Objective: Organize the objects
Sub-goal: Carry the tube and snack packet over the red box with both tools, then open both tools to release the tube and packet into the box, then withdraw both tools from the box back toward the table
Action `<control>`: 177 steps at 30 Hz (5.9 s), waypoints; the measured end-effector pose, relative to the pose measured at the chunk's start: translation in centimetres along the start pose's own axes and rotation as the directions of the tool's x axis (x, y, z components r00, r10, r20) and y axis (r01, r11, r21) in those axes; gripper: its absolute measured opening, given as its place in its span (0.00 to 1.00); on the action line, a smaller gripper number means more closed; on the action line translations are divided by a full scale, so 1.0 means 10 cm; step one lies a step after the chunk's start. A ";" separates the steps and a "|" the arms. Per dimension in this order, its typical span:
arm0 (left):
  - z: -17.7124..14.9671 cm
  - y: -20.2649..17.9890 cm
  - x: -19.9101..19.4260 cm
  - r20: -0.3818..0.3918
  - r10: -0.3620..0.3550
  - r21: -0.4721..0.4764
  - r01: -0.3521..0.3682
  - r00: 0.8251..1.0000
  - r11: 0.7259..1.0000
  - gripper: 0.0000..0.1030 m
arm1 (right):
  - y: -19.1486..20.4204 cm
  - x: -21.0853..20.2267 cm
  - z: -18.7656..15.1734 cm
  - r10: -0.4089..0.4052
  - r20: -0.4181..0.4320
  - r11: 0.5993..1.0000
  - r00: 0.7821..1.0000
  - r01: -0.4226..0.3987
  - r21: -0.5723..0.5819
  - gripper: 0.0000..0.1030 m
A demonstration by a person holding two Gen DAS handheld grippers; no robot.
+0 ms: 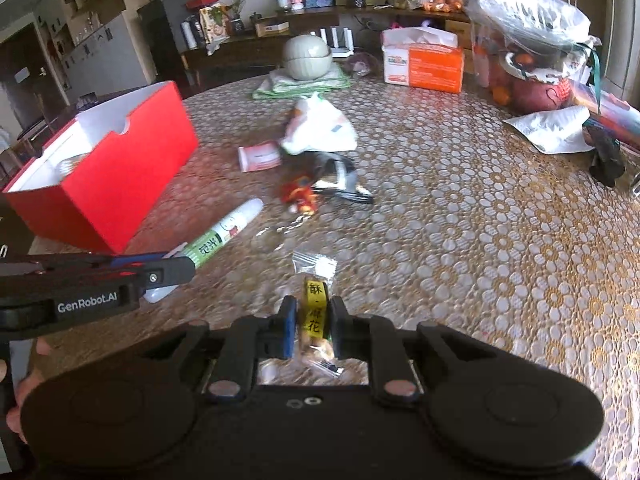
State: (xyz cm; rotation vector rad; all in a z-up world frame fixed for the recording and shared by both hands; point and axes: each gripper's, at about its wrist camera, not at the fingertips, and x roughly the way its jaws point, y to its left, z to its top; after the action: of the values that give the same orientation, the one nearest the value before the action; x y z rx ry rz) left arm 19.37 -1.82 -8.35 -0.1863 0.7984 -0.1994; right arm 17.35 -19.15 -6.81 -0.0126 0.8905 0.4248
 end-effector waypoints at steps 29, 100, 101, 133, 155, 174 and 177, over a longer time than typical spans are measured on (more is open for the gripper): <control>-0.07 0.50 -1.06 0.147 -0.053 -0.036 0.059 0.988 0.998 0.17 | 1.00 -0.44 0.09 0.045 0.043 0.987 0.998 -0.037 -0.158 0.16; 0.87 2.48 -0.66 0.054 0.206 -0.095 -0.200 0.977 0.975 0.17 | 2.44 1.10 1.24 0.125 -0.069 0.914 0.990 -0.142 -0.380 0.42; 0.86 2.47 -0.65 0.043 0.212 -0.088 -0.207 0.976 0.974 0.17 | 2.43 1.07 1.23 0.129 -0.064 0.913 0.990 -0.144 -0.381 0.44; 0.74 1.49 -1.44 0.159 0.220 0.034 -0.228 0.962 0.973 0.70 | 1.90 -0.28 0.96 0.209 0.093 0.931 0.974 -0.169 -0.323 0.68; 0.37 0.59 -1.35 0.144 0.078 0.056 -0.087 0.987 0.995 0.97 | 0.62 -0.73 0.28 0.115 0.113 0.970 0.987 -0.087 -0.227 0.85; 0.27 -0.06 -0.47 0.137 0.076 0.159 -0.098 0.988 0.982 1.00 | -0.37 -0.28 0.54 0.024 0.085 0.998 0.996 -0.020 -0.056 0.85; 0.31 -0.10 -0.26 0.096 0.052 0.162 -0.068 0.994 0.985 1.00 | -0.46 -0.12 0.64 0.018 0.075 0.999 0.997 -0.016 -0.033 0.85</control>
State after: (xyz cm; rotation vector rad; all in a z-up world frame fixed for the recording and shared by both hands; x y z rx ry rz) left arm 19.75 -1.83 -4.18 -0.0149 0.6920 -0.1977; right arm 23.15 -22.60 -2.58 -0.0188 0.8099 0.4527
